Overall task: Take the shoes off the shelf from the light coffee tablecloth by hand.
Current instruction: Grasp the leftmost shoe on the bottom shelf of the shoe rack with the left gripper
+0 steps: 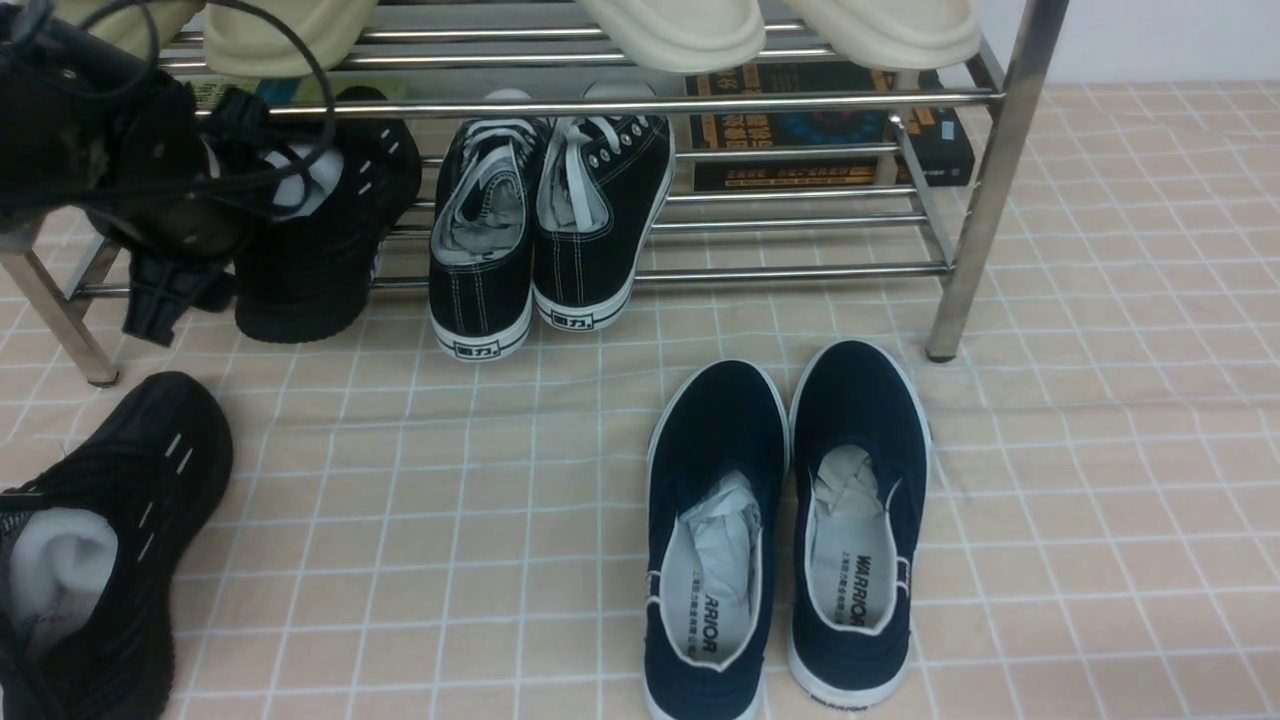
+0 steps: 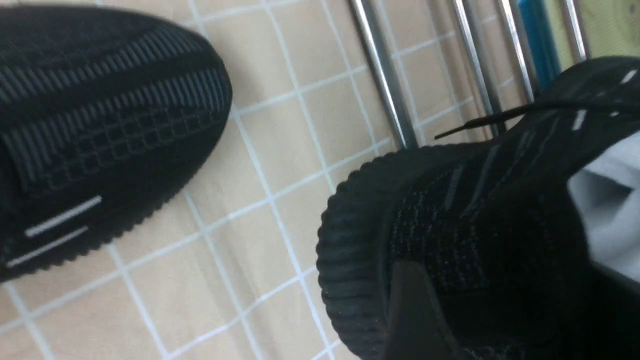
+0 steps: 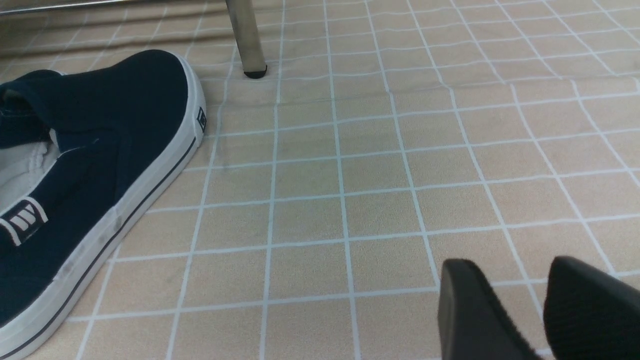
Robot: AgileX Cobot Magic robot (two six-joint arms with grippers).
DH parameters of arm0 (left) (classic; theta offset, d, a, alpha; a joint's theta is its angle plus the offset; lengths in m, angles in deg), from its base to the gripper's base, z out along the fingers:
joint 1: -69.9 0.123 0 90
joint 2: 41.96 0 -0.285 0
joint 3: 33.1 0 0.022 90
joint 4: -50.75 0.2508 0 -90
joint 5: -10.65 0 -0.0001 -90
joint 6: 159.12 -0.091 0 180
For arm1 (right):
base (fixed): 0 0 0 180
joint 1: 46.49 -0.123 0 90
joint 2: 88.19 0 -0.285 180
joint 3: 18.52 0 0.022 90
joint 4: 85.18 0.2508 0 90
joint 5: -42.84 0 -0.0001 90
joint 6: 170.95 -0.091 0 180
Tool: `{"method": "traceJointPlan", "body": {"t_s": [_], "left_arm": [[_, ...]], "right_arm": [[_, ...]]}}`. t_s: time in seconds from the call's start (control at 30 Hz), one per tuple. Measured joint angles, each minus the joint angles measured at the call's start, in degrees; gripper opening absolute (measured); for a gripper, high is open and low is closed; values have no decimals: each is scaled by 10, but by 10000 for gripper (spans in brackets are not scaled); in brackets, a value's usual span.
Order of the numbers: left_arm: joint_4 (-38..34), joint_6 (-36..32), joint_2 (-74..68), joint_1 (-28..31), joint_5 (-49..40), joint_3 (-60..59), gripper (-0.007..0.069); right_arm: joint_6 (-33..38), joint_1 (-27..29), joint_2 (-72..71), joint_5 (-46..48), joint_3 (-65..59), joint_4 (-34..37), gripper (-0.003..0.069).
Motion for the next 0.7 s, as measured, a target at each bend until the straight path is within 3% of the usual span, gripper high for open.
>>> {"method": "traceJointPlan", "body": {"t_s": [0.7], "left_arm": [[27, 0, -27, 0, 12, 1, 411]], "right_arm": [[0, 0, 0, 0, 0, 0, 240]]}}
